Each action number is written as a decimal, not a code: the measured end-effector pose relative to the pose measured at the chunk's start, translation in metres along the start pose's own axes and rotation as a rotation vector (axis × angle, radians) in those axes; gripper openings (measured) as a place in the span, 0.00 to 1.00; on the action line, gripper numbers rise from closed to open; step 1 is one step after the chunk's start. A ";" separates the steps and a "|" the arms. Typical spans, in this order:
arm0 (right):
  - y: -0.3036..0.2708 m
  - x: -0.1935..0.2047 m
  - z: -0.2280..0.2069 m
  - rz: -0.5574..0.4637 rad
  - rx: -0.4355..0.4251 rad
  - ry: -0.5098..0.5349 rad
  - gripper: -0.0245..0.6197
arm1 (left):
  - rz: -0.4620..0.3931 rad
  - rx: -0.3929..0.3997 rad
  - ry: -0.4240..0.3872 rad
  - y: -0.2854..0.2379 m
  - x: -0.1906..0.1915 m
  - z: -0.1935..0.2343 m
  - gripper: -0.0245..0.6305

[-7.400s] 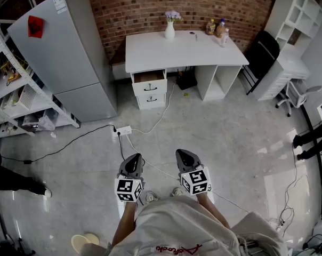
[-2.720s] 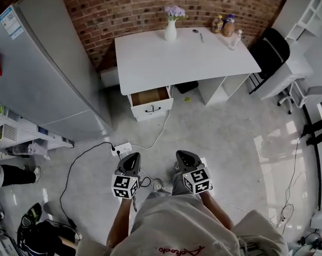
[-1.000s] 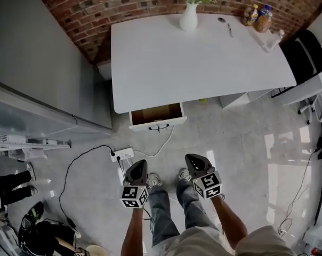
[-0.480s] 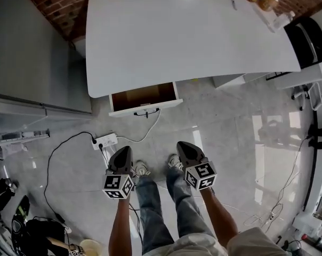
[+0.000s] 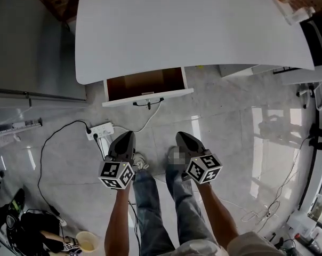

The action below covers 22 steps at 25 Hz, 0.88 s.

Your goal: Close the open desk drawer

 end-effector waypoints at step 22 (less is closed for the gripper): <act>-0.091 -0.019 -0.024 -0.170 -0.355 -0.825 0.33 | -0.238 0.146 0.730 -0.068 -0.003 0.035 0.34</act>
Point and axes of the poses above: the fingertips, and each gripper's own axes: y backward along the fingers, z to its left, x out of its underside, the point moved 8 cm from there along y, backward along the fingers, and after that the axes turned 1 degree about y, right-handed, at the moved point
